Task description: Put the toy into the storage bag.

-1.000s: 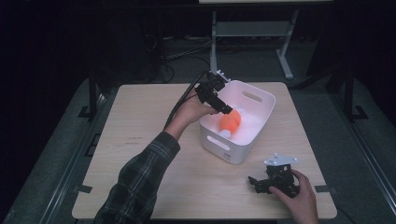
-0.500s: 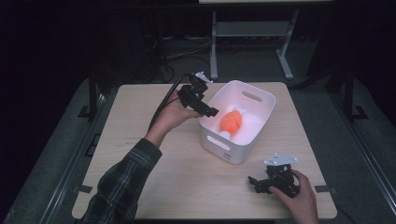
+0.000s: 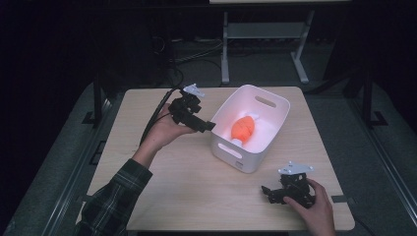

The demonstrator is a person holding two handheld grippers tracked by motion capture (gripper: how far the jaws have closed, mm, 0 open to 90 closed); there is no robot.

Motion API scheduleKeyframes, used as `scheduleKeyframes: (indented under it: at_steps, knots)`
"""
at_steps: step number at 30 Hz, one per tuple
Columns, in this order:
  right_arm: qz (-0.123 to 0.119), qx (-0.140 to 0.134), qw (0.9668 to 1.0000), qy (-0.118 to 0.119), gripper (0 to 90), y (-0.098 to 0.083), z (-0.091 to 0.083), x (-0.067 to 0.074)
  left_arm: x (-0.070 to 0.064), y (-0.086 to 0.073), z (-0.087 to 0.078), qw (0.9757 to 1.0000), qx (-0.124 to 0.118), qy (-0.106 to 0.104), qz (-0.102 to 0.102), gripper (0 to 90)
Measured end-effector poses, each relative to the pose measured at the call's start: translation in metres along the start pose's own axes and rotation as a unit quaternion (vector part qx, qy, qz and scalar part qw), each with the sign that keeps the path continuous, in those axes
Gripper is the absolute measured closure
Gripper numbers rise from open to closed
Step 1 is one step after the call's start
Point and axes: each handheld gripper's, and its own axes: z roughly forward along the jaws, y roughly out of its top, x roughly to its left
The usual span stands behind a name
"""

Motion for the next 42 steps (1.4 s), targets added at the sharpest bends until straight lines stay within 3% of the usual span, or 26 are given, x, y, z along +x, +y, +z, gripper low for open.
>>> scheduleKeyframes:
  at_steps: [13, 30, 42]
  knots:
    - [0.000, 0.000, 1.0000, 0.000, 0.0, 0.000, 0.000, 0.000, -0.004, -0.043, -0.016, 0.9998, -0.018, -0.001, -0.005, 12.7]
    - [0.000, 0.000, 1.0000, -0.001, 0.0, 0.000, 0.000, 0.000, -0.011, -0.100, -0.025, 0.9992, -0.035, 0.012, -0.015, 12.7]
    - [0.001, 0.000, 1.0000, -0.001, 0.0, 0.000, 0.000, 0.000, -0.020, -0.138, -0.028, 0.9988, -0.041, 0.025, -0.007, 12.7]
